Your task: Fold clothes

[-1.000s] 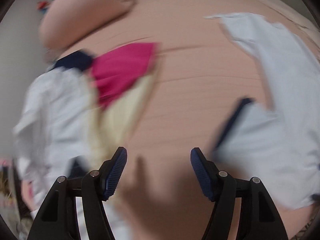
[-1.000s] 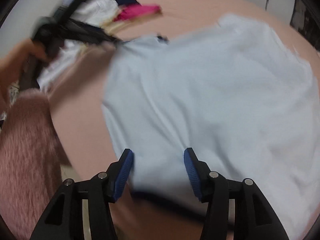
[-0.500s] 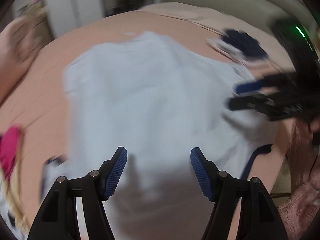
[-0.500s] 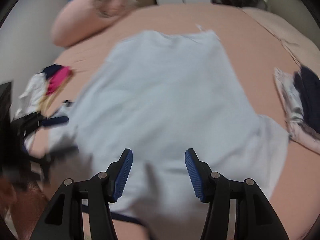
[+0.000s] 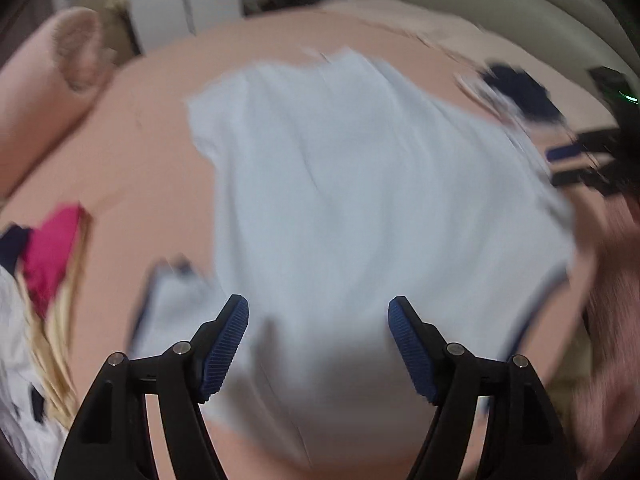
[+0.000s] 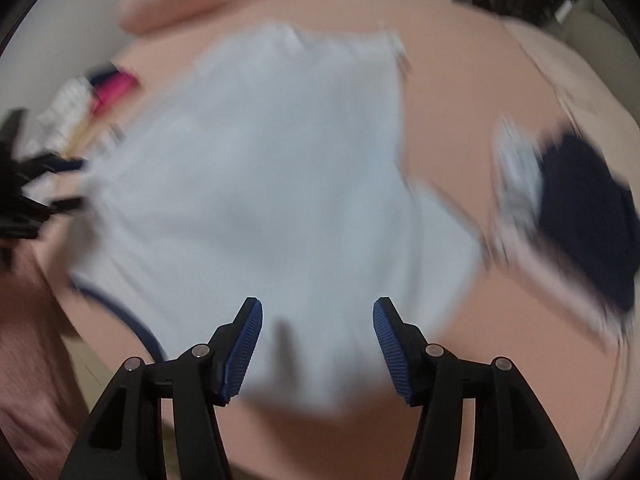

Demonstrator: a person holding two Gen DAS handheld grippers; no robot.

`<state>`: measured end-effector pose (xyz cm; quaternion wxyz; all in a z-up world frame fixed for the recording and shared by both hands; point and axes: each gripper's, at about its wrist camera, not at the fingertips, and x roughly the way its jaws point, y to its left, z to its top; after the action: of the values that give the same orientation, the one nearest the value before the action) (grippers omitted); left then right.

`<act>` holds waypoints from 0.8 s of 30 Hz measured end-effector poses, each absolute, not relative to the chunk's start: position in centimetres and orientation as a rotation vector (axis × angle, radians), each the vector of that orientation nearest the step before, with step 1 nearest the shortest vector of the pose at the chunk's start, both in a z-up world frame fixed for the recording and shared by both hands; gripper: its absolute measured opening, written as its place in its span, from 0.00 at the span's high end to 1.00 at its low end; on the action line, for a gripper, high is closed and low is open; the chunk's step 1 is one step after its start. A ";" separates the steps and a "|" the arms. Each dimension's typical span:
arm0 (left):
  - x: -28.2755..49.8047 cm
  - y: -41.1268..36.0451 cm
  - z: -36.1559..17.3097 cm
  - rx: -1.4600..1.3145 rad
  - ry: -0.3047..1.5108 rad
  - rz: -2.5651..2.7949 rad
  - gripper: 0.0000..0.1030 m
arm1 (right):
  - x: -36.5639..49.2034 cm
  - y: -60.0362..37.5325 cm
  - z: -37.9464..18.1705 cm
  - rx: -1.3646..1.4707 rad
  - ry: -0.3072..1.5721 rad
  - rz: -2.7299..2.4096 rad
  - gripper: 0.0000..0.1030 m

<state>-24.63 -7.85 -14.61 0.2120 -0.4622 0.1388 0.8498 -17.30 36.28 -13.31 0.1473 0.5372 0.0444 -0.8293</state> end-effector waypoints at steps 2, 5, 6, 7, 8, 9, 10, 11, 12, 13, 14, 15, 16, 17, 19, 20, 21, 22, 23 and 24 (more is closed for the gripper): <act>-27.4 -6.4 -14.2 -1.242 0.385 2.392 0.30 | -20.2 35.3 -11.7 1.471 0.107 -2.421 0.44; -31.5 -3.1 -15.4 -1.205 0.440 2.331 0.30 | -24.9 33.4 -11.8 1.445 0.139 -2.401 0.44; -32.2 -1.7 -16.3 -1.203 0.492 2.290 0.30 | -26.4 32.2 -12.4 1.451 0.150 -2.370 0.44; -32.4 -0.9 -17.5 -1.219 0.558 2.245 0.30 | -27.1 31.4 -13.8 1.473 0.191 -2.327 0.44; -32.6 -0.2 -18.6 -1.234 0.623 2.198 0.30 | -27.7 30.6 -15.3 1.494 0.233 -2.281 0.44; -32.7 0.3 -19.6 -1.239 0.688 2.152 0.29 | -28.3 29.9 -16.7 1.515 0.274 -2.236 0.44; -32.6 -0.4 -20.2 -1.225 0.730 2.117 0.28 | -28.3 30.4 -17.6 1.520 0.298 -2.204 0.44; -32.5 -2.1 -20.1 -1.231 0.699 2.089 0.28 | -28.2 30.9 -18.4 1.524 0.321 -2.174 0.45; -32.7 -3.9 -20.0 -1.250 0.660 2.064 0.27 | -28.0 32.7 -18.2 1.509 0.281 -2.152 0.46; -33.2 -5.9 -19.6 -1.304 0.584 2.051 0.27 | -27.8 34.4 -17.9 1.534 0.265 -2.159 0.46; -33.9 -8.0 -19.0 -1.337 0.484 2.066 0.28 | -27.6 36.2 -17.5 1.561 0.250 -2.167 0.46; -34.9 -10.0 -18.2 -1.333 0.397 2.127 0.28 | -27.5 37.9 -17.1 1.587 0.235 -2.175 0.45; -36.0 -11.8 -17.4 -1.329 0.311 2.193 0.28 | -27.8 39.6 -16.3 1.576 0.183 -2.215 0.45; -37.9 -13.2 -17.0 -1.342 0.216 2.275 0.28 | -28.2 41.3 -15.6 1.561 0.129 -2.257 0.44; -42.8 -15.5 -17.6 -1.452 -0.074 2.336 0.28 | -30.9 43.9 -14.2 1.505 -0.086 -2.359 0.44; -45.3 -16.4 -18.6 -1.505 -0.270 2.306 0.28 | -32.5 45.0 -13.7 1.475 -0.202 -2.409 0.44; -47.5 -17.2 -19.7 -1.540 -0.471 2.257 0.28 | -34.5 45.6 -14.5 1.505 -0.303 -2.403 0.43; -49.5 -17.6 -21.0 -1.566 -0.626 2.206 0.28 | -36.4 46.3 -15.3 1.537 -0.405 -2.392 0.43; -51.2 -17.8 -22.2 -1.593 -0.764 2.154 0.29 | -38.4 46.9 -16.1 1.566 -0.507 -2.377 0.43; -52.4 -17.7 -22.4 -1.587 -0.819 2.144 0.29 | -40.4 47.6 -16.9 1.595 -0.609 -2.359 0.43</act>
<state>-52.42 -17.71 -22.43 0.1748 -0.5600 -0.2890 0.7565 -40.36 47.59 -16.88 0.1145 0.5440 -0.2078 -0.8048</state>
